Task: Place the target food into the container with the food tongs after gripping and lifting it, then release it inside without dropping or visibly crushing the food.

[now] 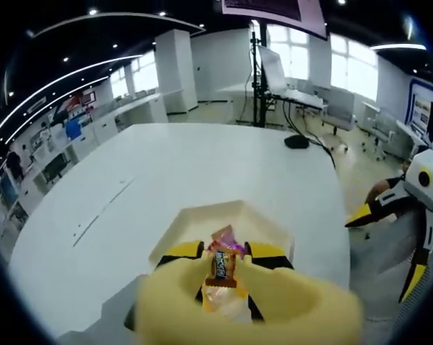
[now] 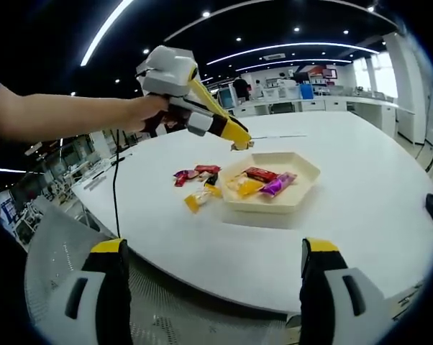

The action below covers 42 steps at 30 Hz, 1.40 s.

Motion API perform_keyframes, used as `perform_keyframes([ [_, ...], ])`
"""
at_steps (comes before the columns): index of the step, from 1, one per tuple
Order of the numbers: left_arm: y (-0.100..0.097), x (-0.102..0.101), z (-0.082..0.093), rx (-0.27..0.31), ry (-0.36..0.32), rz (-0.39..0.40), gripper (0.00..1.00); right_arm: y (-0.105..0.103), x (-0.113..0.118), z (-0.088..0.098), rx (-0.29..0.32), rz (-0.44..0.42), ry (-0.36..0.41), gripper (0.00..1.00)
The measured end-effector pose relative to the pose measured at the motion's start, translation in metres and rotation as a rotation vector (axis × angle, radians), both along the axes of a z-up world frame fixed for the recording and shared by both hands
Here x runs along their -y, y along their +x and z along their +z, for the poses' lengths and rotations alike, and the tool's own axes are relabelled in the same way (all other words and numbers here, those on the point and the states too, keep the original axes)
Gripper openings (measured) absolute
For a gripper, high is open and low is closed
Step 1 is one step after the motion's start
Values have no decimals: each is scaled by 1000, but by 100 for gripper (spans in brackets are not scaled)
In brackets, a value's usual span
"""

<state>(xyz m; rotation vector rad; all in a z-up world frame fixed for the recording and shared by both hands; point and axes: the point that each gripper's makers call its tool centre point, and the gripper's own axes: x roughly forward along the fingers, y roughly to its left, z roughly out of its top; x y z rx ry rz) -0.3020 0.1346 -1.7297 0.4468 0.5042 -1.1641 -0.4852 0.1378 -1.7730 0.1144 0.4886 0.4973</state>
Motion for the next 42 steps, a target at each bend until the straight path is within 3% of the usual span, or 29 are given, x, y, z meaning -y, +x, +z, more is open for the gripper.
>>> perform_keyframes([
  [3, -2, 2, -1, -10, -3, -4, 20, 0, 0, 0, 0, -1, 0, 99],
  [5, -6, 5, -1, -57, -26, 8, 22, 0, 0, 0, 0, -1, 0, 99],
  [7, -4, 4, -2, -15, -8, -3, 21, 0, 0, 0, 0, 0, 1, 99],
  [16, -3, -3, -2, -34, -15, 14, 21, 0, 0, 0, -1, 1, 1, 99],
  [42, -5, -89, -22, -71, -16, 162, 22, -1, -1, -1, -12, 9, -2, 99],
])
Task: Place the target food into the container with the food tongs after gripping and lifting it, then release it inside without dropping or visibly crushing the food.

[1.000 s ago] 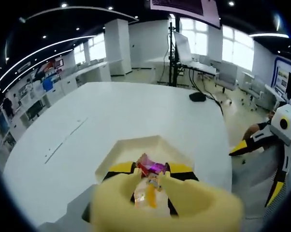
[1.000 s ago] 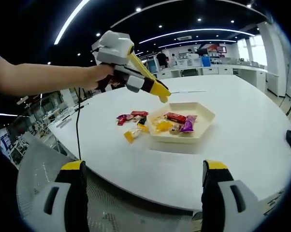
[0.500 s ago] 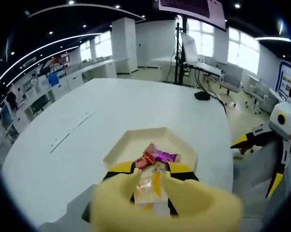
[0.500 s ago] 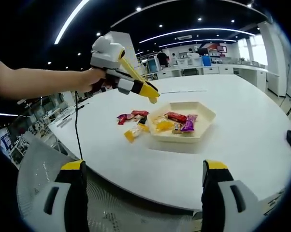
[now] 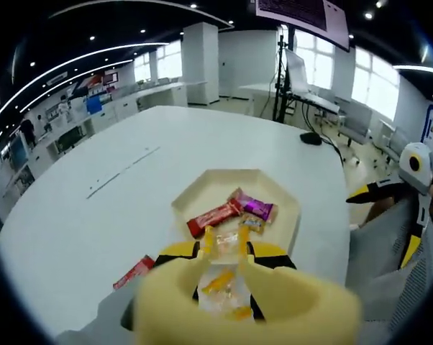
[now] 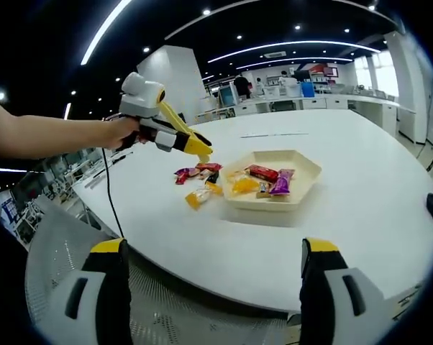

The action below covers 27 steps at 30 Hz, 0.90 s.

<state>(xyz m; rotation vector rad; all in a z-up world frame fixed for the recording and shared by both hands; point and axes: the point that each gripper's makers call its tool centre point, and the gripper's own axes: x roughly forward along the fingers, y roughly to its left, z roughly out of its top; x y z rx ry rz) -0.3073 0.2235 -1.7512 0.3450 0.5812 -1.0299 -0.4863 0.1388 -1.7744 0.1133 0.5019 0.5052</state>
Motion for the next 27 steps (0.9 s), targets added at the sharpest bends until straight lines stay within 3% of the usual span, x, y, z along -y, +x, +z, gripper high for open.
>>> perform_keyframes([
  [11, -8, -24, -23, -51, 2, 65, 23, 0, 0, -1, -6, 1, -2, 99],
  [27, -18, -28, -58, -115, 24, 90, 24, -1, -1, -1, -10, 3, -2, 99],
])
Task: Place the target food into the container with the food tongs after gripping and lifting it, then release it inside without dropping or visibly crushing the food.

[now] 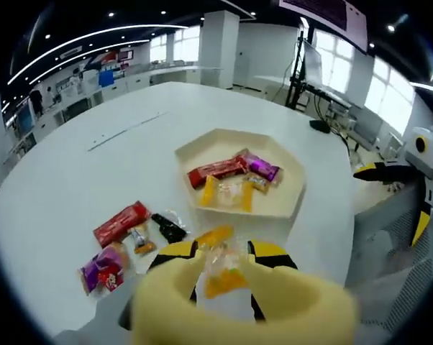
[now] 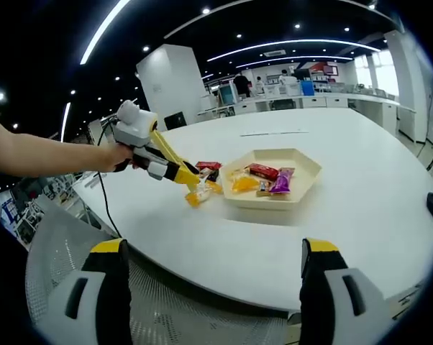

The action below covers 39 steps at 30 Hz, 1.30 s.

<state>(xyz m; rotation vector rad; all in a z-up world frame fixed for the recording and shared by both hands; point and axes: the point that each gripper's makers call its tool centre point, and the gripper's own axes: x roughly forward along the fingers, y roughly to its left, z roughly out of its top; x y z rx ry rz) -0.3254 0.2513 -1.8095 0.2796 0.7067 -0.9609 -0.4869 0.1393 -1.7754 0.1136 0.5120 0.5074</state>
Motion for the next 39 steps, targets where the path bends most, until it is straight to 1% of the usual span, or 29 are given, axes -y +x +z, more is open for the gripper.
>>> perform_keyframes([
  [10, 2, 4, -11, -15, 19, 6, 25, 0, 0, -1, -3, 3, 1, 99],
  [16, 1, 9, -13, -30, -2, 3, 26, -1, -1, -1, -6, 6, 1, 99],
  [27, 0, 10, -18, -23, -29, -7, 26, -1, -2, -1, -9, 10, 4, 99],
  [29, -1, 11, -19, -14, -29, -16, 25, -1, -2, -1, -10, 12, 4, 99],
  [35, -1, 12, -19, -32, -41, -23, 20, -1, -2, -1, -10, 9, 5, 99],
  [39, -2, 12, -17, -13, -53, -17, 17, -1, -1, -1, -10, 7, 5, 99],
])
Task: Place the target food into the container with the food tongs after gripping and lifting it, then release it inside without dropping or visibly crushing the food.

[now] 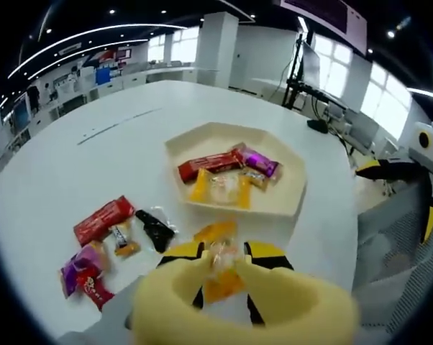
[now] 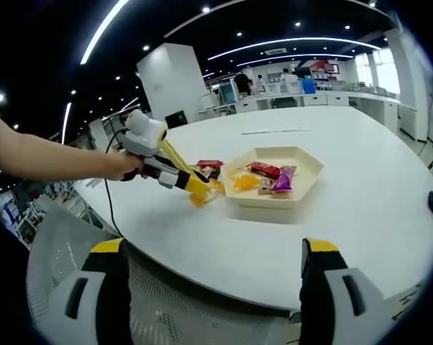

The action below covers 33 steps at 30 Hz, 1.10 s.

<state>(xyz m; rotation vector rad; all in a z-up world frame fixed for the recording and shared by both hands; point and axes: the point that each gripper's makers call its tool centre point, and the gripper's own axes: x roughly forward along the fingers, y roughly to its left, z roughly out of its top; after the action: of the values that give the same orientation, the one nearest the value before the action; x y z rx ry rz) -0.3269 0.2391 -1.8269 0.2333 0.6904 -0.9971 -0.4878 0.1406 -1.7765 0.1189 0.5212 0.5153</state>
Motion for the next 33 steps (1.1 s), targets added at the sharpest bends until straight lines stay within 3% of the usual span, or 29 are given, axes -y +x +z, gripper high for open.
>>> perform_keyframes([
  [10, 4, -5, 4, 17, 16, 23, 16, 0, 0, 0, 0, 1, -1, 99],
  [19, 13, -29, 11, 13, 33, 76, 16, 0, -1, 0, 1, 4, -2, 99],
  [33, 25, -43, 54, 91, 13, 95, 17, 0, 0, 1, 7, 2, -4, 99],
])
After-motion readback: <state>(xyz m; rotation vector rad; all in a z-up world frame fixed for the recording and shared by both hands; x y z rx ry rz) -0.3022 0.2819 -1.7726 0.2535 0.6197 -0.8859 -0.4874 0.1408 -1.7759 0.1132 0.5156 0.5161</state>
